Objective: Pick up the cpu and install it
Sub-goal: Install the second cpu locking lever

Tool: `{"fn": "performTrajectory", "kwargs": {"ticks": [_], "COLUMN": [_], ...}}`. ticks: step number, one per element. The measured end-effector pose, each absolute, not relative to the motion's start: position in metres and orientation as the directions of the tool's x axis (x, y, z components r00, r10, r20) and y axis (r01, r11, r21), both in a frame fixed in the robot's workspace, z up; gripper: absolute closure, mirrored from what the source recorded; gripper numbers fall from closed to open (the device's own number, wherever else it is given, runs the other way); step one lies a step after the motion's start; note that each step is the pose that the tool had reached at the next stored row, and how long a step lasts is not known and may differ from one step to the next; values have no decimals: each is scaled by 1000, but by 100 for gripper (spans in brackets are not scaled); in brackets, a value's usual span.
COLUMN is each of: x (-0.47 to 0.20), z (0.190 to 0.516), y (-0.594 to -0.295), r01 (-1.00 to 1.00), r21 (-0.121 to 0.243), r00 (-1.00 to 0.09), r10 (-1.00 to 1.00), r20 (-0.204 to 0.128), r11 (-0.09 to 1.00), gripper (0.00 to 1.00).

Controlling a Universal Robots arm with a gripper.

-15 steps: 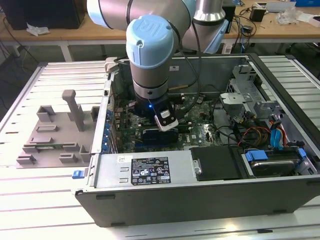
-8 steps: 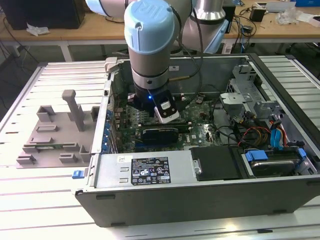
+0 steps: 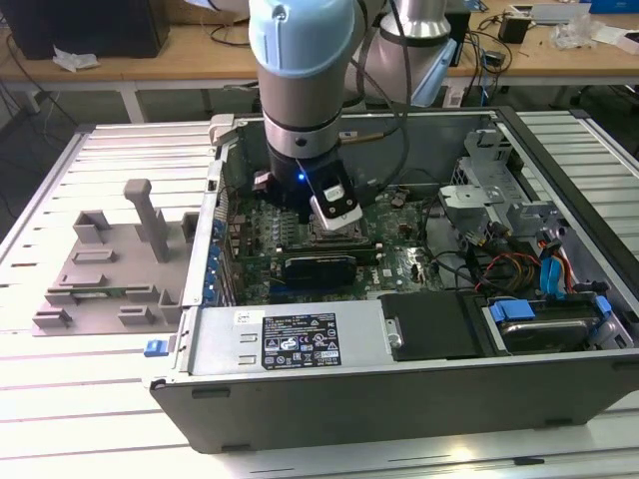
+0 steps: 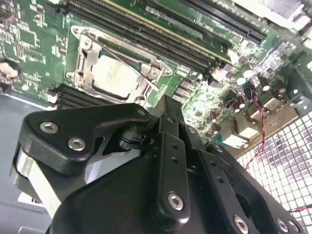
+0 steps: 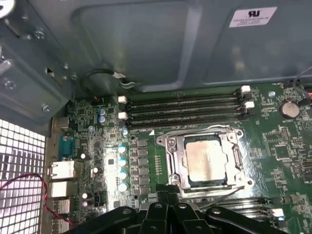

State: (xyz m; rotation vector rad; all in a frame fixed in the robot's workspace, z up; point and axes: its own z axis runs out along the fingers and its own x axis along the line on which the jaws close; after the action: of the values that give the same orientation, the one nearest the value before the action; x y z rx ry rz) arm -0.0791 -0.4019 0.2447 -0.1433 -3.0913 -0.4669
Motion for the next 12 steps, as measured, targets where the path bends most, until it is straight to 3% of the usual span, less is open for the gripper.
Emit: {"fn": "performTrajectory", "kwargs": {"ticks": [9,12], "x": [-54,-40], "z": [253,253], "y": [-402,-402], "r01": [110,117], "r21": [250,232], "r00": [-994,-992], "r10": [101,102], "r20": [50,74], "r11": [962,966], "gripper": [89,89]}}
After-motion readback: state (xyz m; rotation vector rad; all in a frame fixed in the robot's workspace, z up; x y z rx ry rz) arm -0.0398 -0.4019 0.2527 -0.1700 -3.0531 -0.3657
